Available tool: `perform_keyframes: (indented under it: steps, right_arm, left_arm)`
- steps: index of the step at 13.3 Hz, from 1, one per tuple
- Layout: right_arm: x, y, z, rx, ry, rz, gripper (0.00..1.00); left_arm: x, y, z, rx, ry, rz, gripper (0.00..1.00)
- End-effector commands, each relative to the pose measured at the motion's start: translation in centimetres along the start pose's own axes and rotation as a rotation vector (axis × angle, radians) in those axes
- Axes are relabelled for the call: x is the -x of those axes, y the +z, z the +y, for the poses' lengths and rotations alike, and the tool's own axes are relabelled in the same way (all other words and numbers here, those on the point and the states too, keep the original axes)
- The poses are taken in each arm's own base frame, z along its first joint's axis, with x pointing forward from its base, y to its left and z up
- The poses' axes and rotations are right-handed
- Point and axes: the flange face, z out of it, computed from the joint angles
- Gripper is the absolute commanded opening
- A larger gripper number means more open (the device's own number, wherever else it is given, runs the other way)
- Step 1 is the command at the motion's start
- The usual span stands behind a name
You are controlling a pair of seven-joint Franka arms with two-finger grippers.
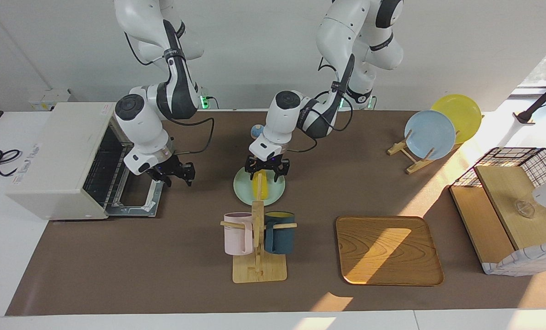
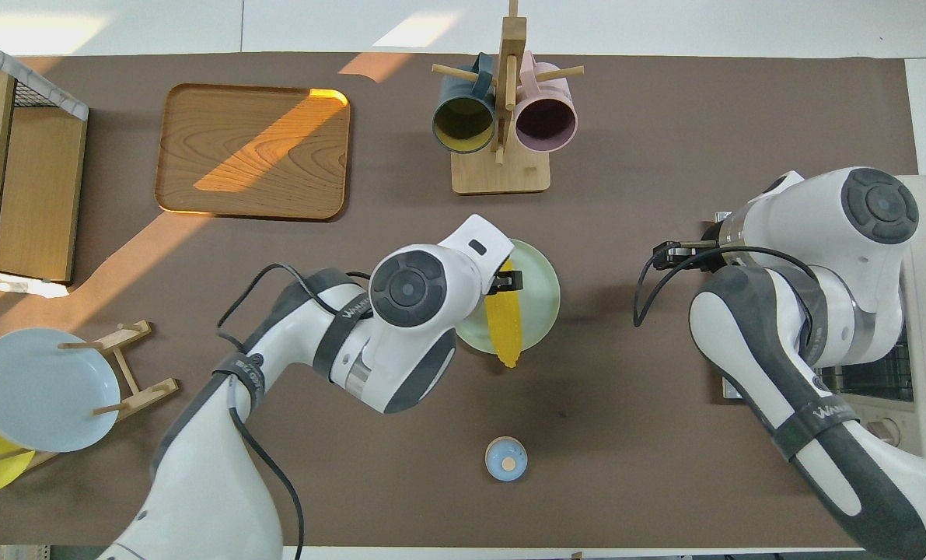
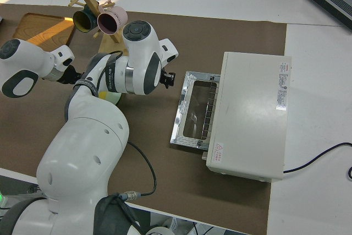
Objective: Put corn in oven
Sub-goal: 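Lower the corn onto the green plate and open the left gripper, then withdraw the left gripper while the right gripper reaches the green plate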
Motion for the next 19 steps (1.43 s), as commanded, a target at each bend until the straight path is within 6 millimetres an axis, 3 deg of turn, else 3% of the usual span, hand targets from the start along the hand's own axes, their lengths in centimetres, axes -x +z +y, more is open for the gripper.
perform_keyframes:
  steps: [1,3,4,6,8,9,10,11,13,16,19]
  right_arm:
    - [-0.7,-0.7,-1.1,-0.007,-0.023,0.000,0.70]
    - [-1.7,-2.3,-5.4,-0.011,-0.075,-0.011,0.73]
    - [-2.1,-3.3,-7.3,-0.014,-0.058,-0.007,0.82]
    - [-2.5,-3.5,-13.4,-0.013,-0.029,-0.018,0.89]
    - [-2.8,-2.1,-22.0,0.036,0.039,-0.018,0.93]
    - [-2.5,-0.9,-26.6,0.058,0.076,-0.008,0.95]
    - [-1.2,0.8,-31.0,0.067,0.103,-0.005,0.98]
    - [0.2,2.8,-33.8,0.077,0.103,0.023,0.98]
    - [1.1,5.2,-33.4,0.075,0.095,0.031,0.94]
    - [2.7,7.3,-33.0,0.060,0.077,0.045,0.76]
    - [4.0,8.4,-32.9,0.050,0.064,0.055,0.58]
  left_arm:
    - [-4.0,-8.2,-5.6,-0.025,0.028,-0.040,1.00]
    - [-7.4,-13.2,-10.2,-0.046,0.044,-0.076,1.00]
    - [-9.0,-15.4,-12.4,-0.054,0.052,-0.095,1.00]
    - [-10.7,-19.2,-16.9,-0.064,0.088,-0.116,1.00]
    - [-11.1,-22.9,-21.7,-0.109,0.102,-0.100,1.00]
    - [-10.7,-24.3,-23.1,-0.134,0.121,-0.109,1.00]
    - [-10.3,-25.9,-24.4,-0.136,0.118,-0.115,1.00]
    - [-9.3,-27.9,-26.1,-0.143,0.092,-0.137,1.00]
    - [-7.9,-29.9,-27.1,-0.148,0.071,-0.162,1.00]
    - [-6.5,-30.2,-27.7,-0.158,0.066,-0.184,1.00]
    - [-6.4,-30.4,-27.9,-0.163,0.062,-0.178,1.00]
